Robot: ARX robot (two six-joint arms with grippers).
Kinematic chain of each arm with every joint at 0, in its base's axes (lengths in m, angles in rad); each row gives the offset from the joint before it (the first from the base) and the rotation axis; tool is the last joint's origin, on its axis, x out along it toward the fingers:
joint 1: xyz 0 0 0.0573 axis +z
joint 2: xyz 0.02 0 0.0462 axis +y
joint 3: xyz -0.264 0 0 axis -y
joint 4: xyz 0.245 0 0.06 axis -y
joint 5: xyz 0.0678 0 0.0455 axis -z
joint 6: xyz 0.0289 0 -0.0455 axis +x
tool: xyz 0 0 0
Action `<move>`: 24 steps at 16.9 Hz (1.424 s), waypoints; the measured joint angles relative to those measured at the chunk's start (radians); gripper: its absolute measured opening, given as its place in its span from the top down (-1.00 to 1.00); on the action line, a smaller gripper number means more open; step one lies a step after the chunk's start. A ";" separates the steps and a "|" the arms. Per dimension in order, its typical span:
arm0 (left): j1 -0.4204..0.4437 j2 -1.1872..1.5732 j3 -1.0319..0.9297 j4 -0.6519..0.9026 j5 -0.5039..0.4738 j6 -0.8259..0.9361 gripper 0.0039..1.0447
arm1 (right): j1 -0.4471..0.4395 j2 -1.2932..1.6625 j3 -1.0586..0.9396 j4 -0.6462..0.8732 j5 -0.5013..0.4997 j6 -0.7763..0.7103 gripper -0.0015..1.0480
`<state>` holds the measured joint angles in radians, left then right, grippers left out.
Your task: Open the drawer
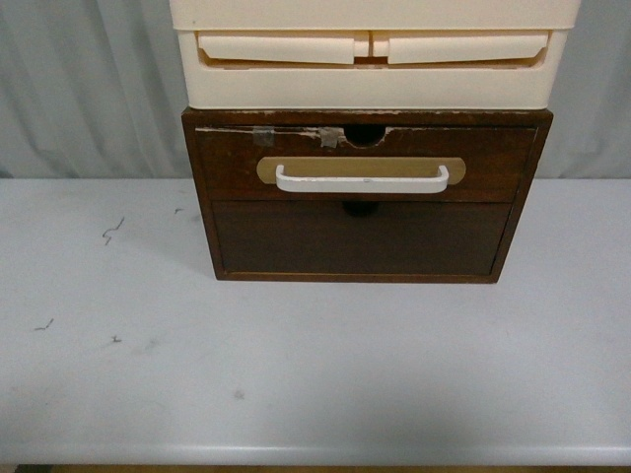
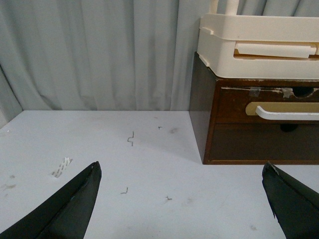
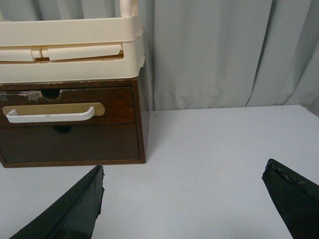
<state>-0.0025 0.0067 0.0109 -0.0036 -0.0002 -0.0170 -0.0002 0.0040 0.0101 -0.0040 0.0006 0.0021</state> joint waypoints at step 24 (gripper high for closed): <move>0.000 0.000 0.000 0.000 0.000 0.000 -0.88 | 0.000 0.000 0.000 0.000 0.000 0.000 -0.88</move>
<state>-0.0025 0.0067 0.0109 -0.0036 -0.0002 -0.0170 -0.0002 0.0040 0.0101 -0.0040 0.0006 0.0021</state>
